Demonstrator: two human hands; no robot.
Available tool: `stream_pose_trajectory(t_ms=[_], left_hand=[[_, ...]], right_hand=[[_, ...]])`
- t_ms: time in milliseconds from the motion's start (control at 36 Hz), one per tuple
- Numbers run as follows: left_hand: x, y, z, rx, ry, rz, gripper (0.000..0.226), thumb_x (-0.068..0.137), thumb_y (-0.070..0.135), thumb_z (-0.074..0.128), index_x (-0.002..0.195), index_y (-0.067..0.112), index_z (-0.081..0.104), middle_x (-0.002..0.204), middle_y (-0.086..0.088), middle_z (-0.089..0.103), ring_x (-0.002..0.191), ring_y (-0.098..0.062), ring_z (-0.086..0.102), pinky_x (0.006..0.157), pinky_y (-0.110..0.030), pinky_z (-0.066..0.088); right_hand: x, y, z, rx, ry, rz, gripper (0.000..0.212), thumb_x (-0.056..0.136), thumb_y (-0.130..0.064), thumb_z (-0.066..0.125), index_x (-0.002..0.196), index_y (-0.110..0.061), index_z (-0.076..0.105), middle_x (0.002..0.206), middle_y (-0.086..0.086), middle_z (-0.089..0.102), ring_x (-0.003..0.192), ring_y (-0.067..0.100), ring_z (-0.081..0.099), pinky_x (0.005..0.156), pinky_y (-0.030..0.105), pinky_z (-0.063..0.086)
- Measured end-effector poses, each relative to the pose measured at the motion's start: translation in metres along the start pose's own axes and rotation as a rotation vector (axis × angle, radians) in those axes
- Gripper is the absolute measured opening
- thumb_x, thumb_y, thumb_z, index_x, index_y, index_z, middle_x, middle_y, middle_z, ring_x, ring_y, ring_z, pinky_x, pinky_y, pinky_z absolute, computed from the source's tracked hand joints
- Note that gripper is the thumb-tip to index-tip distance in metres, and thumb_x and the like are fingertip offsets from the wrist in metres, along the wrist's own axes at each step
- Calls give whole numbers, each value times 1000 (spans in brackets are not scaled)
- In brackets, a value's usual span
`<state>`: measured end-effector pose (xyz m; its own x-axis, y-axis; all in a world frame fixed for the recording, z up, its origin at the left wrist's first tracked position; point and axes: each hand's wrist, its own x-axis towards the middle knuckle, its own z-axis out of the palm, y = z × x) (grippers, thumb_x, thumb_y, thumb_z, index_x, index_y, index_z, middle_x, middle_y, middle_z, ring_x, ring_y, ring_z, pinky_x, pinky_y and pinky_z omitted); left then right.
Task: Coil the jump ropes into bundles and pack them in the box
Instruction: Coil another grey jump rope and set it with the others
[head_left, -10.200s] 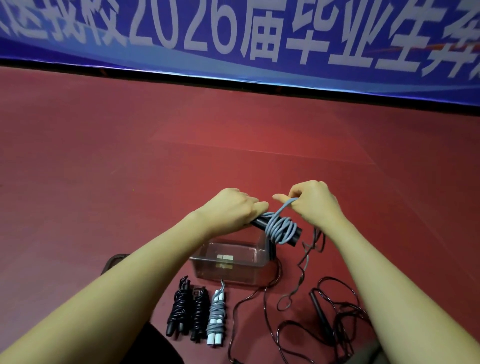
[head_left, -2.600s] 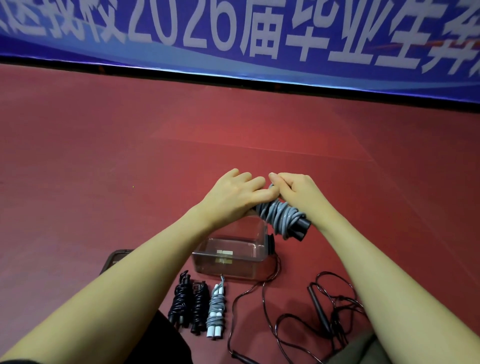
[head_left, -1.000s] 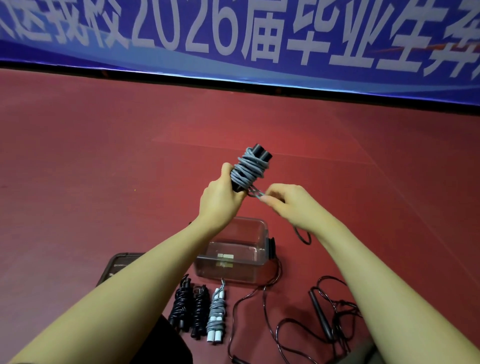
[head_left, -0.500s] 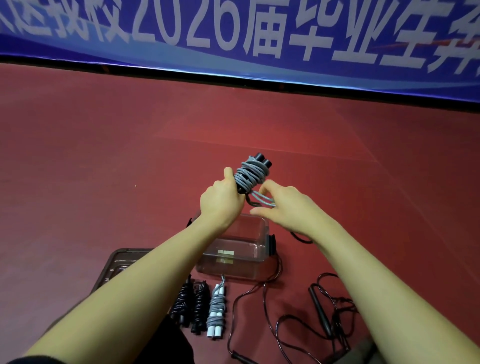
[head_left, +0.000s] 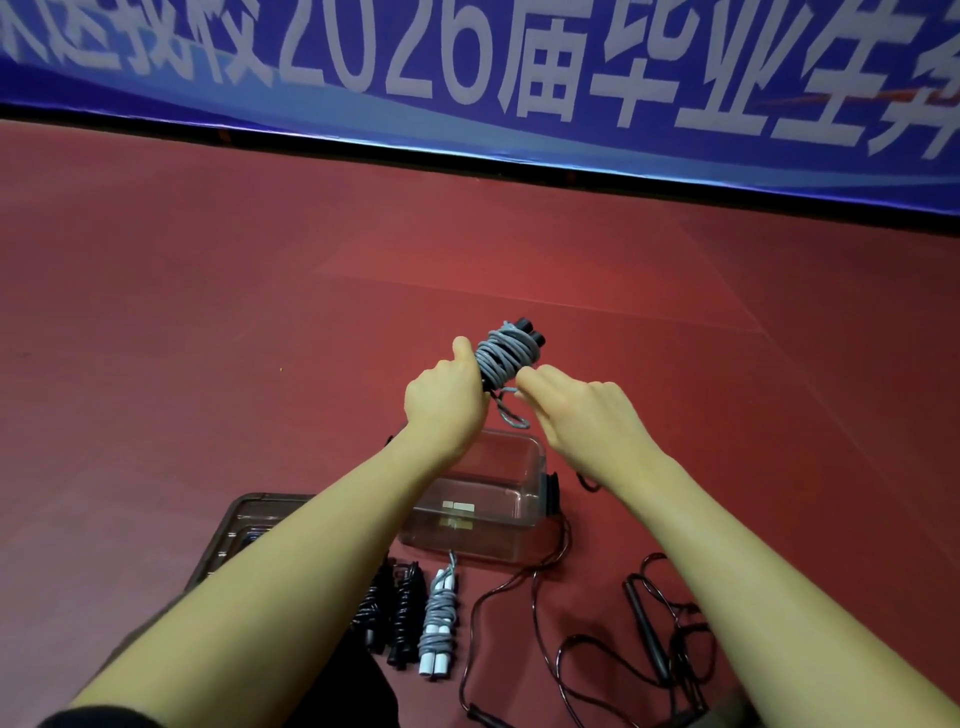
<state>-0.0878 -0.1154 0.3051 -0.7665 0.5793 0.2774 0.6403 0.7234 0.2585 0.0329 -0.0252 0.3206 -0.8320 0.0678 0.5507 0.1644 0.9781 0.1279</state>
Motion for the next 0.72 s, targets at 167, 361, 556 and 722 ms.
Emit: stream_pose_trajectory(t_ms=[167, 361, 556, 722], left_hand=[[0, -7, 4, 74, -9, 21, 23, 94, 15, 46, 113, 8, 36, 99, -12, 65, 90, -37, 62, 59, -34, 33], [0, -10, 11, 197, -98, 194, 22, 94, 17, 44, 114, 7, 41, 109, -13, 64, 97, -37, 62, 64, -34, 34], [-8, 2, 6, 335, -168, 469, 21, 91, 20, 48, 107, 8, 54, 107, -11, 64, 97, -35, 62, 66, -32, 37], [-15, 10, 7, 340, -91, 688, 24, 91, 31, 51, 98, 8, 56, 95, -11, 67, 86, -34, 64, 60, -31, 33]], right_hand=[[2, -5, -4, 154, -84, 24, 27, 102, -34, 28, 106, -12, 44, 91, 6, 59, 78, 42, 58, 58, 41, 45], [8, -9, -16, 402, 84, 129, 14, 102, -27, 36, 99, -15, 42, 69, -10, 35, 61, 24, 37, 57, 43, 44], [16, 0, -9, 572, 268, 332, 18, 102, -21, 36, 91, -8, 42, 58, 7, 43, 54, 34, 43, 50, 42, 38], [22, 7, -4, 633, 345, 479, 17, 101, -17, 37, 85, -12, 39, 54, 4, 37, 47, 15, 31, 49, 33, 23]])
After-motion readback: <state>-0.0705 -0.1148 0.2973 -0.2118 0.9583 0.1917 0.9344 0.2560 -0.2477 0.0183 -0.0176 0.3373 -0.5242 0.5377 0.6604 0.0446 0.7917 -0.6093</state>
